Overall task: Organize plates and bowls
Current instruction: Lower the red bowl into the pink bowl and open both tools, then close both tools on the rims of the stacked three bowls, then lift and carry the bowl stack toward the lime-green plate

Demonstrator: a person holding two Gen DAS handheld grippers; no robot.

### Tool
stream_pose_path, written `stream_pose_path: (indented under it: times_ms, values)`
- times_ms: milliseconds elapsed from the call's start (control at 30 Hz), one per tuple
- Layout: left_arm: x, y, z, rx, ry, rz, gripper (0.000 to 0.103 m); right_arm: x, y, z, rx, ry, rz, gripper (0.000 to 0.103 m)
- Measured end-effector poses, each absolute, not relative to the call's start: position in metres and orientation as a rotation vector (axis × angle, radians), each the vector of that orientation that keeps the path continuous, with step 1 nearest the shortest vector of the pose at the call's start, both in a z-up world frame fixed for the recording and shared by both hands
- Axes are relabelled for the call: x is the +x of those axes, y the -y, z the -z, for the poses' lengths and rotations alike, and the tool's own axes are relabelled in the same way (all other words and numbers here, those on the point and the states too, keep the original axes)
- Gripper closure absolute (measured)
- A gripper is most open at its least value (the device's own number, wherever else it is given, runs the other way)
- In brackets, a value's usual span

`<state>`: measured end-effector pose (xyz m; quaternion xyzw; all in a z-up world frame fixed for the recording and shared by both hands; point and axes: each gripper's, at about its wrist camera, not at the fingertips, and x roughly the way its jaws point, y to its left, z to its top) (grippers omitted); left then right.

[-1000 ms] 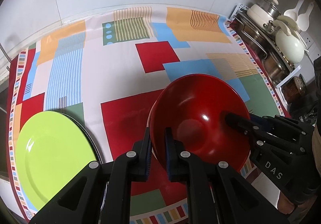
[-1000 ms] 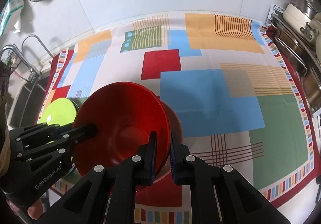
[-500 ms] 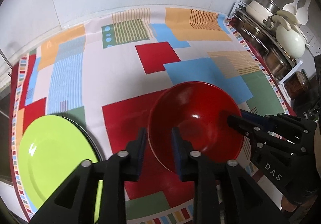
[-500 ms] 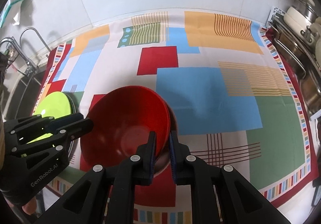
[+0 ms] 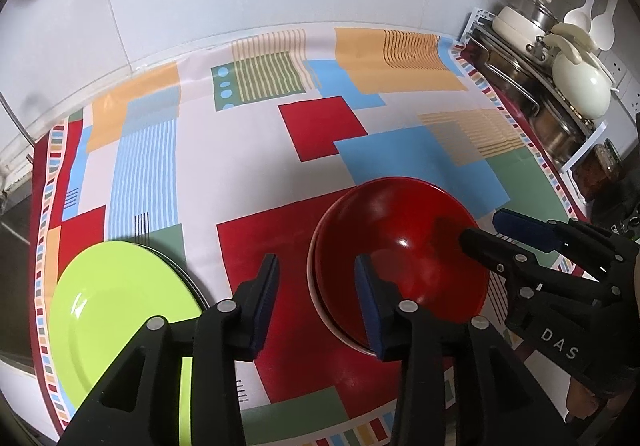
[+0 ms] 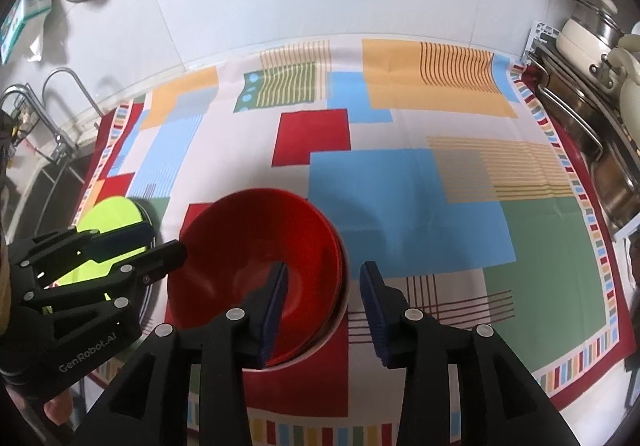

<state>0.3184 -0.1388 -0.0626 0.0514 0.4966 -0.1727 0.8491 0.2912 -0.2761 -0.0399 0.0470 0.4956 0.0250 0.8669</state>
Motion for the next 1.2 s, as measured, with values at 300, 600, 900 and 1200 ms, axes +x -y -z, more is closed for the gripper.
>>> stream_pose_path:
  times_ms: [300,600,900,1200]
  values:
    - [0.329,0.142,0.088,0.088,-1.13,0.366,0.064,0.302,0.286,0.063,0.171,-1.099,-0.042,0.064]
    - [0.339,0.149,0.109,0.08,-1.192,0.362,0.064,0.307,0.292,0.084,0.22,-1.15,-0.035,0.064]
    - [0.344,0.157,0.124,0.05,-1.255,0.403,0.068,0.31,0.298,0.101,0.311,-1.193,-0.052,0.065]
    - [0.343,0.156,0.122,0.029,-1.265,0.41,0.072,0.308,0.292,0.102,0.312,-1.23,-0.052,0.078]
